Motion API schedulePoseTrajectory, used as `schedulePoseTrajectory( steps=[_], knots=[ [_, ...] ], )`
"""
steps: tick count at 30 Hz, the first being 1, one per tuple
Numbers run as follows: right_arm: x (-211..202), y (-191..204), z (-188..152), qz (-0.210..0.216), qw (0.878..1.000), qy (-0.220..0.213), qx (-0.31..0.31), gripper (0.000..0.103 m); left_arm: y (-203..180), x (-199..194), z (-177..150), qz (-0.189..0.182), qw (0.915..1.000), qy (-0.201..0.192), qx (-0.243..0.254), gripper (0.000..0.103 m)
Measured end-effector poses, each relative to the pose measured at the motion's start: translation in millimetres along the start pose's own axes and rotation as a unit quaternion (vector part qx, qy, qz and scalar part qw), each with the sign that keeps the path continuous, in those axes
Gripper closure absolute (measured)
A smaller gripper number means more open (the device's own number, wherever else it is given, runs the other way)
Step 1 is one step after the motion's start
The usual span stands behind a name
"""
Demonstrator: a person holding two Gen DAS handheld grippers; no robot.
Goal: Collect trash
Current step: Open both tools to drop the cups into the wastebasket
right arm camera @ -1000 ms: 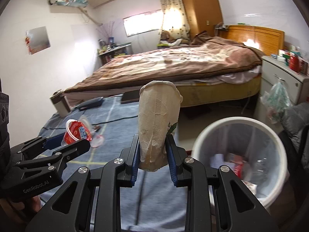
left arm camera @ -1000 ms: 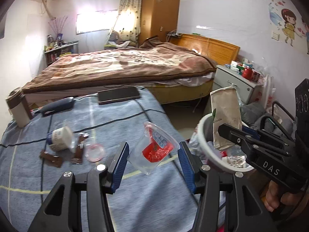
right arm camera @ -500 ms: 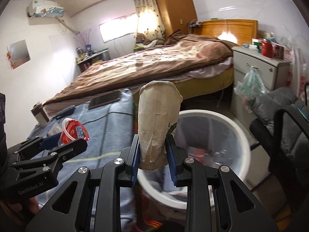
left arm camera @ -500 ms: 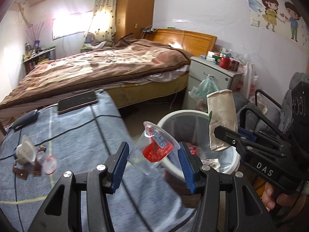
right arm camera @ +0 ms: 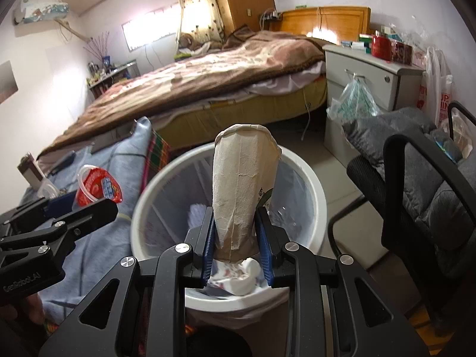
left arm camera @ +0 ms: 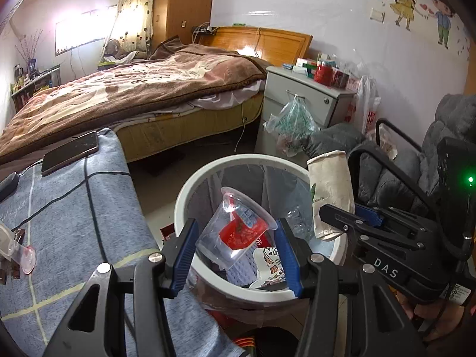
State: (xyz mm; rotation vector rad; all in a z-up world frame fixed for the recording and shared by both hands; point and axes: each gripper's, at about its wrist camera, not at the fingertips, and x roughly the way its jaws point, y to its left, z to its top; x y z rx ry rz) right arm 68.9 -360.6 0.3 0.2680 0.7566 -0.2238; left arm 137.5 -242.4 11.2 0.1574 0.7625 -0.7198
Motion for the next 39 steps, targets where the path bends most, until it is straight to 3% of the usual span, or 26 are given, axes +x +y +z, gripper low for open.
schedulePoseTrajectory(
  steps=[11, 16, 39],
  knots=[
    [12, -14, -3, -0.006, 1.0, 0.029, 0.003, 0.068, -4, 17, -1, 0.005, 0.9998, 0.015, -0.01, 0.048],
    [11, -9, -6, -0.022, 0.999, 0.03, -0.016, 0.049, -2, 19, -2, 0.014, 0.9996, 0.018, -0.014, 0.041],
    [-11, 20, 2, -0.02, 1.0, -0.017, -0.014, 0.049, 30, -21, -12, 0.038, 0.9984, -0.015, -0.04, 0.04]
  ],
)
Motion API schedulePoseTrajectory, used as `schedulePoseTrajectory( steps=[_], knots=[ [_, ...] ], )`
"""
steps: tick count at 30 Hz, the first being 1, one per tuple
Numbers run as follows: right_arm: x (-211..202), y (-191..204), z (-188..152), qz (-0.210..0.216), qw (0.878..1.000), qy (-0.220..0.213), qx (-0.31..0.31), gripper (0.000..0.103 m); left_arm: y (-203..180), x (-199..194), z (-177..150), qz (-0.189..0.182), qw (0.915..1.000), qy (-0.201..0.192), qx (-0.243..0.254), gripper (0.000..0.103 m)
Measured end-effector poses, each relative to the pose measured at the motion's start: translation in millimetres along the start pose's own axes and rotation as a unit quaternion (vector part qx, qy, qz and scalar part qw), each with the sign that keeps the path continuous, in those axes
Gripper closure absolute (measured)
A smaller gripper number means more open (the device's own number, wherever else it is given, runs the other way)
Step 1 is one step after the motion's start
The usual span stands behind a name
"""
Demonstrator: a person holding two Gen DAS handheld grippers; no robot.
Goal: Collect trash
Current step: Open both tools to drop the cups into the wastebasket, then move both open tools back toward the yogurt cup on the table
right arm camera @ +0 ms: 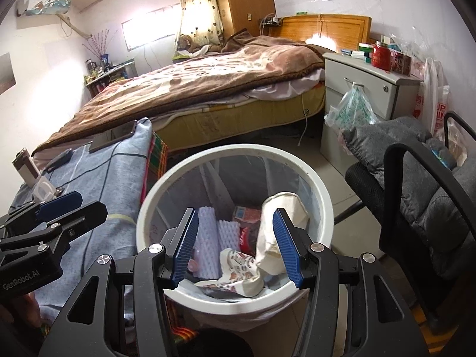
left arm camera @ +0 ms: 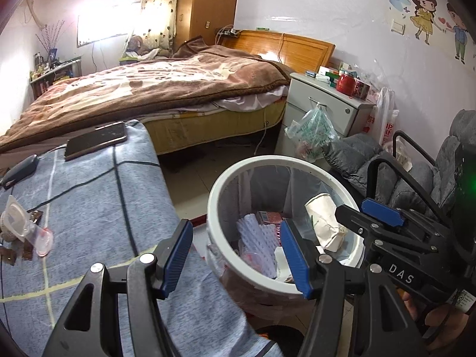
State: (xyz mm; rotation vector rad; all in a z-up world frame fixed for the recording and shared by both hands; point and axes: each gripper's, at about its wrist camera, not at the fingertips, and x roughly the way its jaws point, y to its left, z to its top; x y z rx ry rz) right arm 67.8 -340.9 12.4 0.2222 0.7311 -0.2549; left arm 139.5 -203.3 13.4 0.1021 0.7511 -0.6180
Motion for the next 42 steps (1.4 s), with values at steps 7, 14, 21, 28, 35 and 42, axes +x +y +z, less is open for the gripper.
schedulePoseTrajectory(
  steps=[7, 14, 21, 28, 35, 42],
  knots=[
    [-4, 17, 1, 0.016, 1.0, -0.008, -0.009, 0.049, 21, -17, -5, 0.013, 0.9997, -0.01, -0.016, 0.04],
    [-7, 40, 2, 0.031, 0.999, -0.016, -0.024, 0.049, 44, -35, -11, 0.027, 0.999, -0.024, -0.028, 0.04],
    [-7, 69, 2, 0.054, 0.997, -0.022, -0.044, 0.049, 73, -53, -17, 0.051, 0.9971, -0.036, -0.044, 0.04],
    [-2, 96, 1, 0.077, 0.995, -0.02, -0.066, 0.049, 108, -69, -28, 0.085, 0.9933, -0.043, -0.066, 0.04],
    [2, 127, -2, 0.097, 0.991, -0.016, -0.089, 0.049, 144, -84, -40, 0.11, 0.9886, -0.047, -0.091, 0.04],
    [9, 164, -5, 0.123, 0.985, -0.007, -0.117, 0.049, 190, -102, -54, 0.141, 0.9808, -0.049, -0.126, 0.04]
  ],
)
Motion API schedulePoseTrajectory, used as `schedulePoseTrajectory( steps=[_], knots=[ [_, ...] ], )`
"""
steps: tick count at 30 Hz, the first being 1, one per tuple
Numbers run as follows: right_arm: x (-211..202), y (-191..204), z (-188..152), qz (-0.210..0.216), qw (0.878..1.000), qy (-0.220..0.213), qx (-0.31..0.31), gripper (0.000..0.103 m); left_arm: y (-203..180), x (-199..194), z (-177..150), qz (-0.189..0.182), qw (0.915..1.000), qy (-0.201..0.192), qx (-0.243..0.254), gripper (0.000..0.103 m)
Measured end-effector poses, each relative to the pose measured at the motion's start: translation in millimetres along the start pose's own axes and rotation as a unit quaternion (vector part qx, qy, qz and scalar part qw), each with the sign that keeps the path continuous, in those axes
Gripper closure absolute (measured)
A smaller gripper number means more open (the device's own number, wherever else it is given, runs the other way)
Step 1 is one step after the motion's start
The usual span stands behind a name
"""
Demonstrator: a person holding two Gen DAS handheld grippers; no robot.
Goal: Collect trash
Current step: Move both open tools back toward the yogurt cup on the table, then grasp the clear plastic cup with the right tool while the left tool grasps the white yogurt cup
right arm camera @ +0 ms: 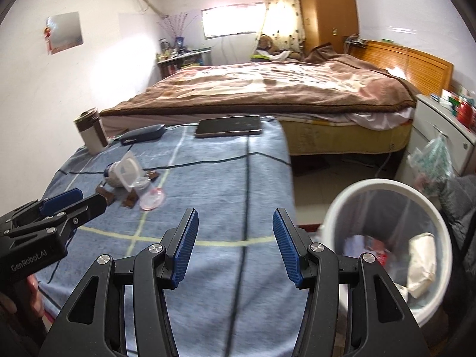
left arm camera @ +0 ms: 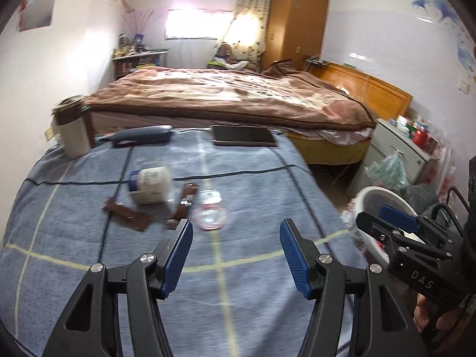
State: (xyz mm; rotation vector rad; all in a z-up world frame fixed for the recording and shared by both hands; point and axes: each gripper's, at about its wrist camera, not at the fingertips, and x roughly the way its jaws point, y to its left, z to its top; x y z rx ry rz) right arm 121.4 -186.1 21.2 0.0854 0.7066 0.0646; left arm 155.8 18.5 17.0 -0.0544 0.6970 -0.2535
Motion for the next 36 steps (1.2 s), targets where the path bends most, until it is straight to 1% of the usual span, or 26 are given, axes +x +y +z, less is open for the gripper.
schedulePoseTrajectory(
  steps=[6, 11, 16, 19, 21, 29, 36],
  knots=[
    [18, 26, 2, 0.021, 1.0, 0.014, -0.018, 0.049, 41, -2, -2, 0.027, 0.9993, 0.001, -0.028, 0.04],
    [33, 46, 5, 0.041, 0.998, 0.022, -0.033, 0.049, 72, -1, -2, 0.039, 0.998, 0.001, -0.049, 0.04],
    [55, 65, 9, 0.057, 0.997, 0.037, -0.045, 0.049, 94, 5, -1, 0.051, 0.9968, 0.004, -0.061, 0.04],
    [68, 72, 12, 0.071, 0.995, 0.05, -0.041, 0.049, 106, 10, -1, 0.051, 0.9964, 0.009, -0.067, 0.04],
    [75, 77, 13, 0.077, 0.995, 0.056, -0.04, 0.049, 113, 15, -2, 0.058, 0.9957, 0.015, -0.071, 0.04],
    [96, 97, 18, 0.092, 0.992, 0.062, -0.057, 0.049, 129, 30, 3, 0.058, 0.9958, 0.021, -0.067, 0.04],
    [119, 108, 22, 0.085, 0.991, 0.082, -0.066, 0.049, 134, 46, 12, 0.043, 0.9967, 0.027, -0.063, 0.039]
  ],
)
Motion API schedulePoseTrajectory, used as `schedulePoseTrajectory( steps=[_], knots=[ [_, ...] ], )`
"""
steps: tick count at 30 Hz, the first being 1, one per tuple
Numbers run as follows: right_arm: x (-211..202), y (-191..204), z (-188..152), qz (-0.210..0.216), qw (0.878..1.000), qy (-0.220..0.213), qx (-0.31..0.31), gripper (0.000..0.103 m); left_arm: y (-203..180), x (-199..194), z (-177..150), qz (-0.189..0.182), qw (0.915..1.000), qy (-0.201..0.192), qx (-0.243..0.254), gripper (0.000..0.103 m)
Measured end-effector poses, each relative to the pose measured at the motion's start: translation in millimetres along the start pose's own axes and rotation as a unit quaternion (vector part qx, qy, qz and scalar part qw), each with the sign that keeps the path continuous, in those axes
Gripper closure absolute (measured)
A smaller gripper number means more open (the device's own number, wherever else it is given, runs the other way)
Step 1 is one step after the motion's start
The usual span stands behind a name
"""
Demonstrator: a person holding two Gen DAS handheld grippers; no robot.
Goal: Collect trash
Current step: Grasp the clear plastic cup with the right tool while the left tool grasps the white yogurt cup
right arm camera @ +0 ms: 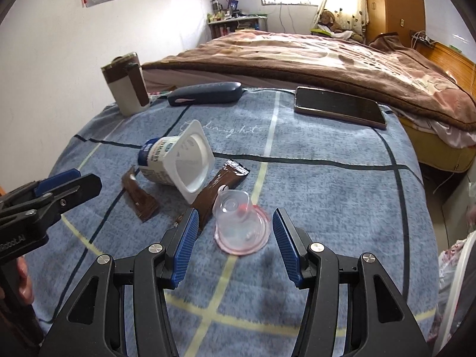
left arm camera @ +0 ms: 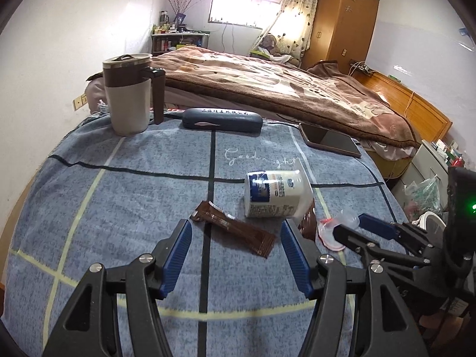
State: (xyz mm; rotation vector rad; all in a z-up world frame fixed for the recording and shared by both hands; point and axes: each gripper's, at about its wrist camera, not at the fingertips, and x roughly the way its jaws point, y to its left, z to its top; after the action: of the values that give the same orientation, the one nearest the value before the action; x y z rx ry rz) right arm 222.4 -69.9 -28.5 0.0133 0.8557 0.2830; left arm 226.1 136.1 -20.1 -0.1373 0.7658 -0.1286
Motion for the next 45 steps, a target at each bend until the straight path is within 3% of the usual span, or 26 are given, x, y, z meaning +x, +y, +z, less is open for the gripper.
schedulePoseTrajectory(
  steps=[2, 4, 6, 17, 27, 36, 40, 43, 45],
  knots=[
    [0, -2, 0, 0.004, 1.0, -0.001, 0.003, 0.054, -1, 5, 4, -0.004, 1.0, -0.001, 0.008, 0.038],
    [1, -1, 0, -0.007, 1.0, -0.005, -0.001, 0.072, -2, 12, 7, -0.013, 0.9999, 0.006, 0.005, 0.038],
    [2, -3, 0, -0.008, 1.0, -0.003, -0.002, 0.072, -1, 19, 11, -0.03, 0.9995, 0.013, -0.003, 0.038],
    [-11, -14, -2, -0.006, 1.0, -0.013, 0.021, 0.072, -20, 50, 22, -0.034, 0.9986, 0.034, 0.024, 0.038],
    [-30, -33, -6, -0.017, 0.998, -0.032, 0.043, 0.072, -50, 48, 18, -0.081, 0.9946, 0.041, 0.05, 0.038],
    [-41, -56, -12, -0.032, 0.996, -0.04, 0.071, 0.072, -91, 34, 4, -0.137, 0.9839, 0.058, 0.099, 0.038],
    [-43, -62, -14, -0.032, 0.996, -0.041, 0.075, 0.072, -93, 20, 6, -0.132, 0.9844, 0.04, 0.11, 0.038],
    [-42, -65, -15, -0.03, 0.996, -0.04, 0.079, 0.072, -88, 11, 14, -0.093, 0.9895, 0.007, 0.11, 0.033],
    [-41, -64, -15, -0.027, 0.996, -0.04, 0.079, 0.072, -82, 16, 20, -0.083, 0.9908, 0.01, 0.107, 0.031]
  ],
)
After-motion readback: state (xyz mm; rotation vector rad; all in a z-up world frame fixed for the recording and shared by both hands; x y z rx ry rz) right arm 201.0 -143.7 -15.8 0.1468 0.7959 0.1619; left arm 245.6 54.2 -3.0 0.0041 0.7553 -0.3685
